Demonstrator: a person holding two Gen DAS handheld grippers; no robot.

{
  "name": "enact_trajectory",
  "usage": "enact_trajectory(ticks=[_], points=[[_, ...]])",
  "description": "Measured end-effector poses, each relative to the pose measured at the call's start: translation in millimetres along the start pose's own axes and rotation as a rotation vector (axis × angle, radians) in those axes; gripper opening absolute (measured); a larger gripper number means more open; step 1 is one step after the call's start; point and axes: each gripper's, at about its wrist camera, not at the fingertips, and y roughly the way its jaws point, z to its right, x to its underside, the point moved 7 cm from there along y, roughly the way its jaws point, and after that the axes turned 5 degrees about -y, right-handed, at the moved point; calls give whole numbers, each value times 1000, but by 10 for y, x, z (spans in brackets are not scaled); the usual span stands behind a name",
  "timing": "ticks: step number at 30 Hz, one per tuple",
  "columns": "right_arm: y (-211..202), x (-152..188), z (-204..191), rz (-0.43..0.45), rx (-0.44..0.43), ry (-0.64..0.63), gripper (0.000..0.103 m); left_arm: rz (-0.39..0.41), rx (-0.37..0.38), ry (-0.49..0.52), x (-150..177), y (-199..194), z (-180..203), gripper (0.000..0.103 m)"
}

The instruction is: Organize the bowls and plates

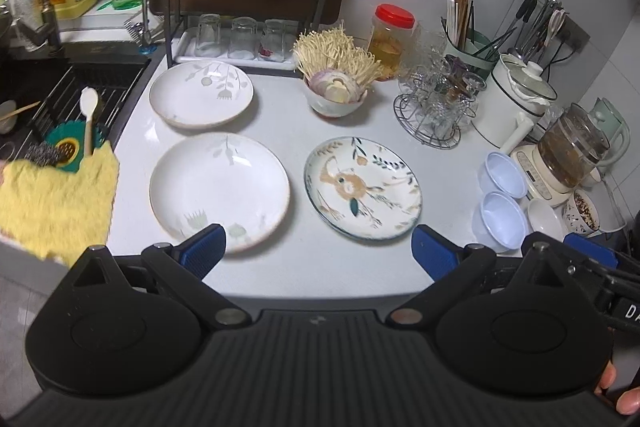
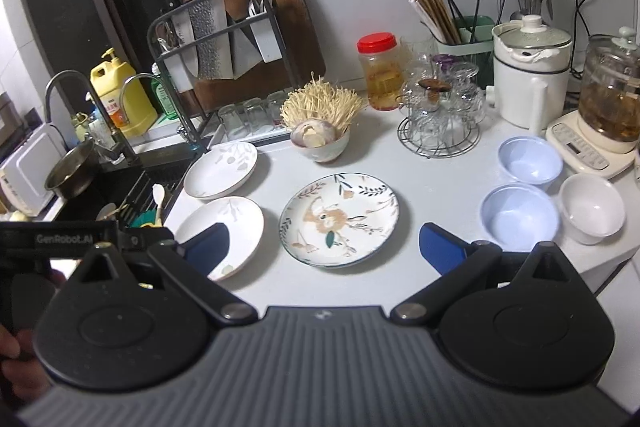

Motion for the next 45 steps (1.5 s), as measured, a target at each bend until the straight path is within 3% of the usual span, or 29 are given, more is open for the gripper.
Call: enact_trajectory(ticks=[10, 17, 26, 32, 37, 39, 41, 45], points=[[679, -25, -459, -45, 24, 70, 102, -47, 40, 71, -536, 601, -787, 101], [1097, 21, -706, -81, 33, 124, 99, -100, 76, 70, -681, 989, -1264, 101], [1609, 268, -906, -194, 21, 172, 79, -171, 93, 131, -740, 1541, -1673, 100], [1924, 421, -1042, -254, -30, 223, 70, -203, 109, 116, -757, 1867, -1899, 99], [2216, 495, -1105, -284, -21, 226, 63, -242, 132, 94, -754, 2140, -2070, 78], [2346, 535, -1100, -310, 16, 200, 48, -259, 144, 91, -744, 2253, -2104, 70], [2453, 572, -1073, -324, 40, 195, 48, -280, 156, 94, -719, 2356, -2116, 61], [2583, 611, -1032, -343, 58, 211, 33, -299, 178, 99, -703, 2492, -2127, 47]])
